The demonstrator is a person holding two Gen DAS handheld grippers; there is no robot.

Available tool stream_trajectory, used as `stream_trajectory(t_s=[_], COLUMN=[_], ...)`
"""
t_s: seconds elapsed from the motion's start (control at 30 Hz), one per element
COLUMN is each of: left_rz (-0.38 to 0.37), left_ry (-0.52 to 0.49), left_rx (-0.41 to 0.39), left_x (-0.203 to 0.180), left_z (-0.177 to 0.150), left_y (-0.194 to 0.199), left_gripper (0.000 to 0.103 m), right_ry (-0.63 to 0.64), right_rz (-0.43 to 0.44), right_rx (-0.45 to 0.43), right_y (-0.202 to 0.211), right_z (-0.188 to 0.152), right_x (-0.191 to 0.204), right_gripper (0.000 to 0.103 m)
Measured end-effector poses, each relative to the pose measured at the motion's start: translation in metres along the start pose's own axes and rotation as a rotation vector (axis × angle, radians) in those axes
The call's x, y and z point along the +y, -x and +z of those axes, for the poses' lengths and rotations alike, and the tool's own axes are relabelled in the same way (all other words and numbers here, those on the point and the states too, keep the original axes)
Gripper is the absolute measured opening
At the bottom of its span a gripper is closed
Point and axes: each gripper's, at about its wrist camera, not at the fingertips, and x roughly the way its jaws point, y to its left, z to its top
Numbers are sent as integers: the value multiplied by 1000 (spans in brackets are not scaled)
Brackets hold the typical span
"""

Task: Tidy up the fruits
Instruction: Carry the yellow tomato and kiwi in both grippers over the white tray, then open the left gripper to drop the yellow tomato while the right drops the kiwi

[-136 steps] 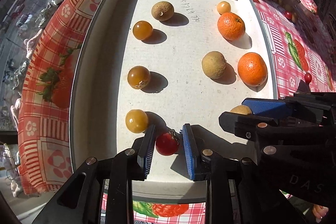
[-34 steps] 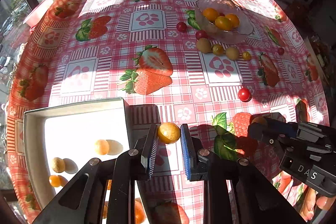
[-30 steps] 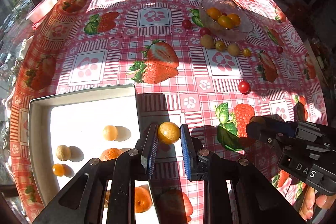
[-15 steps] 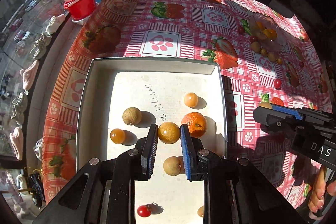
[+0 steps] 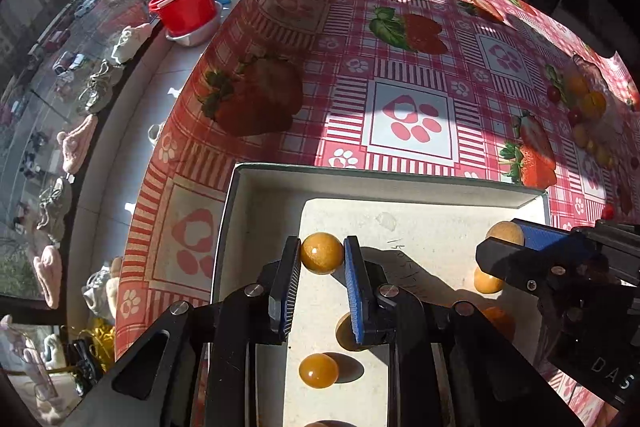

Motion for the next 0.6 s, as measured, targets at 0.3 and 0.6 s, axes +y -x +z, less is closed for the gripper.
stream_trajectory(t_s=[0.3,0.6], left_rz=[17,51], left_ry=[-11,7], left_rx=[25,2], left_x=[-1,3], left_z=[-3,-6], left_y=[-13,-7], left_gripper=[23,64], right_ry=[30,22], right_rz=[-59,-50], right_rx=[69,61], right_y=[-27,-23], right_z=[5,4], right_x=[3,3], right_gripper=[27,39])
